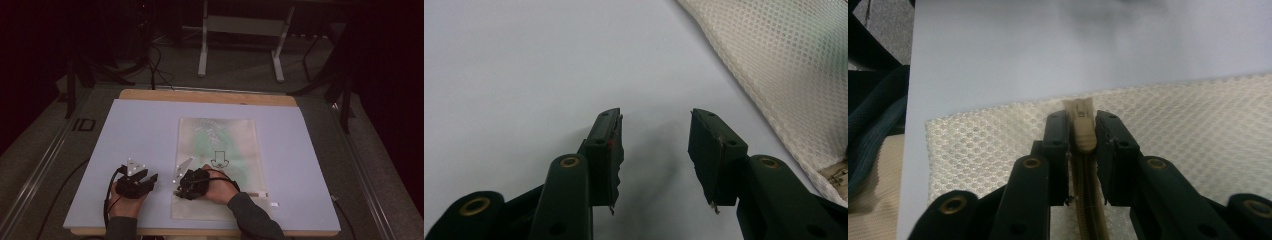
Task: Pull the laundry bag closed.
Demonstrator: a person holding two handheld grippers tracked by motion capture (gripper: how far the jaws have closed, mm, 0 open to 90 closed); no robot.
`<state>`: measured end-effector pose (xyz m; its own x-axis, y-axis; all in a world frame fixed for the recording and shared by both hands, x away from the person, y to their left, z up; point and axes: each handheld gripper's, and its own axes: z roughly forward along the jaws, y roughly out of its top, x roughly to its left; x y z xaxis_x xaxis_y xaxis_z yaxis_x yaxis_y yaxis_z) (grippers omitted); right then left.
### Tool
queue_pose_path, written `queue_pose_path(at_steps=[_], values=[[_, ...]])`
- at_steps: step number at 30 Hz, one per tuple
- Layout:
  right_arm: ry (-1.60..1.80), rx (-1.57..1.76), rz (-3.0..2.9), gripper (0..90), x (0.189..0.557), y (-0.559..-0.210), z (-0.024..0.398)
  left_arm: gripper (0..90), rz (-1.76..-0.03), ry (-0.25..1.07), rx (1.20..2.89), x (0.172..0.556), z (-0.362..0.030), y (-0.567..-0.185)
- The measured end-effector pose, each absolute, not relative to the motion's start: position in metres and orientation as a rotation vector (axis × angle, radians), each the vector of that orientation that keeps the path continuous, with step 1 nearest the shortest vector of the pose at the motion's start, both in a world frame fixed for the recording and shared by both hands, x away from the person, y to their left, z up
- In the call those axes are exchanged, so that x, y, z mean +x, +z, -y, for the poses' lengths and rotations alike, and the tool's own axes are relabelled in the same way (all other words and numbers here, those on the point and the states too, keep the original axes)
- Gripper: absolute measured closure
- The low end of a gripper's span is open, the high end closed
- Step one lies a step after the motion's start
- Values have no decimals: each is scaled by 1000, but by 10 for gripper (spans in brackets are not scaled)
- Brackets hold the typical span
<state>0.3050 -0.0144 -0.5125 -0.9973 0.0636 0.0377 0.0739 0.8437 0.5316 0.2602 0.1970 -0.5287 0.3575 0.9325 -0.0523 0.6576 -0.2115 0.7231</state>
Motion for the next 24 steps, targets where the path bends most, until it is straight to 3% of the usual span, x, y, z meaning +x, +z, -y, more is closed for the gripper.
queue_pose_path(at_steps=[4, 16, 24], values=[[-867, -116, 2998, 813, 305, -514, 14, 561, -1377, 529, 1959, 260, -197, -529], [-895, -132, 3015, 817, 306, -515, 13, 569, -1356, 520, 1964, 259, -194, -528], [-882, -119, 3019, 816, 303, -516, 13, 686, -1297, 499, 2004, 258, -185, -529]])
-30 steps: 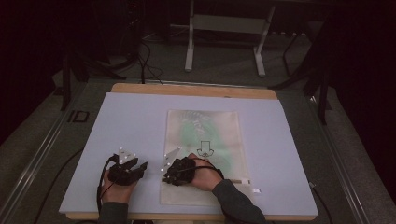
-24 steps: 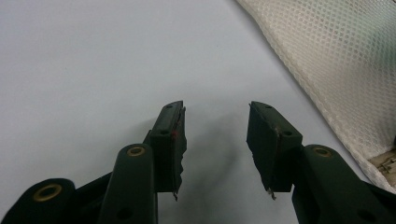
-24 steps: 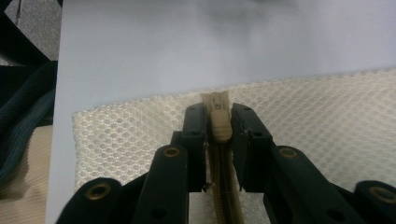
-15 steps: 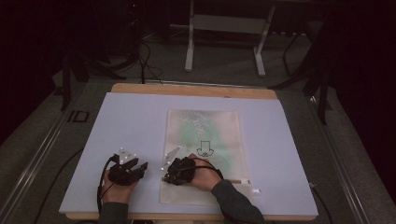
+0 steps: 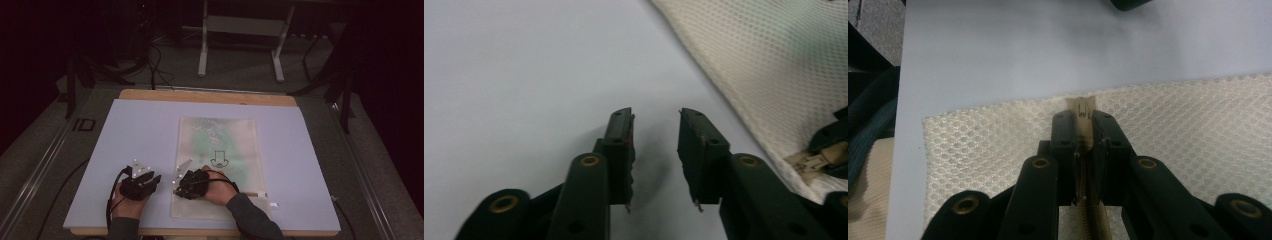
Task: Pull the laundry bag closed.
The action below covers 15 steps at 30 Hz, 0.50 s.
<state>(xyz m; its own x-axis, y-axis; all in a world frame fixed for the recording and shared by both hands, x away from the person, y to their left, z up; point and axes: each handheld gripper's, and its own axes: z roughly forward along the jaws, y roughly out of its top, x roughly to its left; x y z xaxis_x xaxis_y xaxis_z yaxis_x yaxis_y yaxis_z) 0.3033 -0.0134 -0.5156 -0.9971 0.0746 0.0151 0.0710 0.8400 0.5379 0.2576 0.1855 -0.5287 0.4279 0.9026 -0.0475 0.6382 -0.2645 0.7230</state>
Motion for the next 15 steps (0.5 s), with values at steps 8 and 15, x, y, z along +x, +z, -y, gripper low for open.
queue_pose_path(at_steps=[8, 15], values=[[870, 111, -3012, 815, 303, -516, 13, 884, -1227, 452, 2048, 256, -176, -528], [872, 123, -3012, 814, 303, -516, 13, 889, -1164, 409, 2075, 255, -165, -529]])
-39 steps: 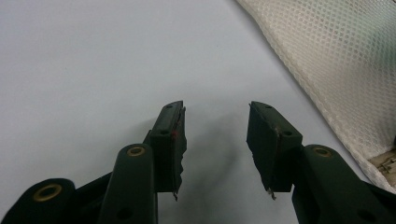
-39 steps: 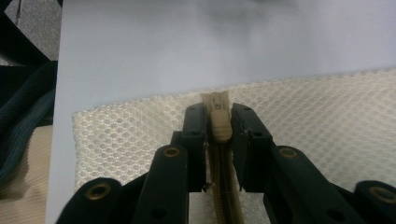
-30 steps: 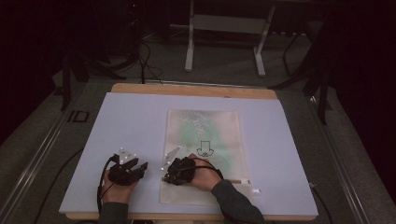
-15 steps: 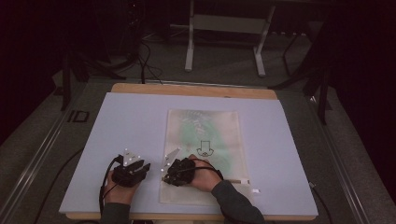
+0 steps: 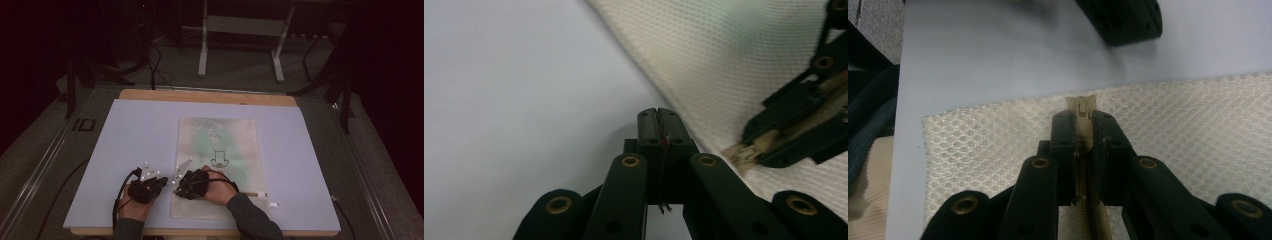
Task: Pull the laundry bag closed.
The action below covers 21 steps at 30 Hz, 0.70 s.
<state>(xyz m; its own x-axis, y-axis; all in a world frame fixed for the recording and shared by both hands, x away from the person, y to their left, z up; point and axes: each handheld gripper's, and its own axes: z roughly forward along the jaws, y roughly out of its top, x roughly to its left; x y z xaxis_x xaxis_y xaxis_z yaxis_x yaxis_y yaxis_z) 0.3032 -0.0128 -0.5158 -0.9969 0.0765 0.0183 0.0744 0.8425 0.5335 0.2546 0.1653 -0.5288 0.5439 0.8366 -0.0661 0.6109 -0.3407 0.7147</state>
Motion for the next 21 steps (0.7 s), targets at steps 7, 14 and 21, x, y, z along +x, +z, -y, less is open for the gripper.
queue_pose_path(at_steps=[7, 14, 21], values=[[869, 116, -3008, 814, 303, -516, 13, 888, -1139, 376, 2072, 255, -157, -529], [881, 121, -3002, 814, 303, -517, 13, 887, -1138, 342, 2048, 255, -153, -530], [885, 113, -2992, 815, 302, -517, 14, 887, -1112, 343, 2064, 255, -144, -532]])
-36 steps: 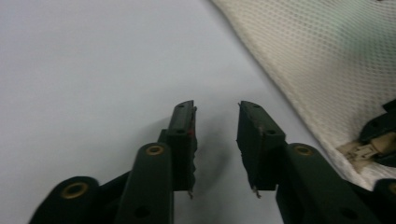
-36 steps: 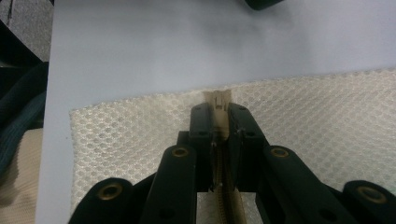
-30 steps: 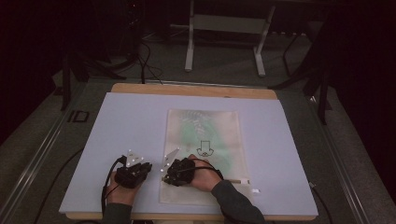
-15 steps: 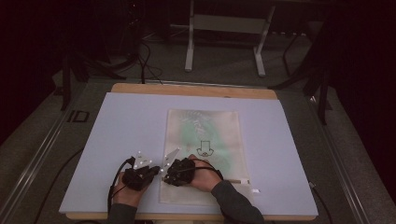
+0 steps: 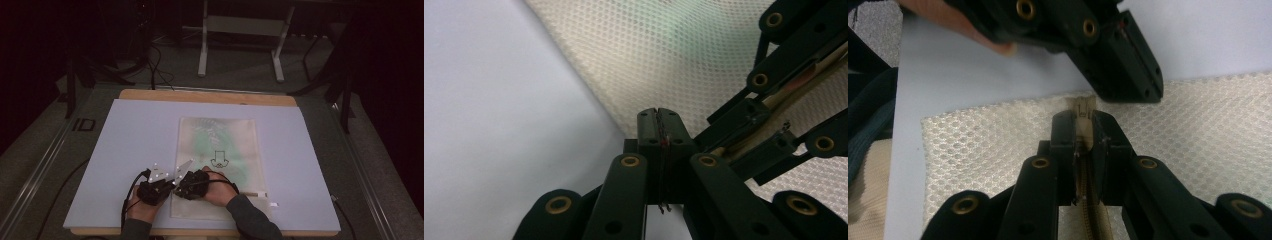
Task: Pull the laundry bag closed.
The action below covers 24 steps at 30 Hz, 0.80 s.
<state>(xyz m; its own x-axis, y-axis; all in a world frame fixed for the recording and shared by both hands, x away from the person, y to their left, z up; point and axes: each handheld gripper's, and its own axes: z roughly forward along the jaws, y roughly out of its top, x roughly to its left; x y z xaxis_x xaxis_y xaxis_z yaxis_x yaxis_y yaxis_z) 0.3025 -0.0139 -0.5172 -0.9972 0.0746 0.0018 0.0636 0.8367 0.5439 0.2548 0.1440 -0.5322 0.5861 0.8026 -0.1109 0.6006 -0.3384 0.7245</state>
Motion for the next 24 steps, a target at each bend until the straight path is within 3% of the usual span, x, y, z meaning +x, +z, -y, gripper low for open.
queue_pose_path(at_steps=[24], values=[[891, 119, -2996, 821, 302, -517, 17, 896, -1125, 320, 2090, 258, -143, -535]])
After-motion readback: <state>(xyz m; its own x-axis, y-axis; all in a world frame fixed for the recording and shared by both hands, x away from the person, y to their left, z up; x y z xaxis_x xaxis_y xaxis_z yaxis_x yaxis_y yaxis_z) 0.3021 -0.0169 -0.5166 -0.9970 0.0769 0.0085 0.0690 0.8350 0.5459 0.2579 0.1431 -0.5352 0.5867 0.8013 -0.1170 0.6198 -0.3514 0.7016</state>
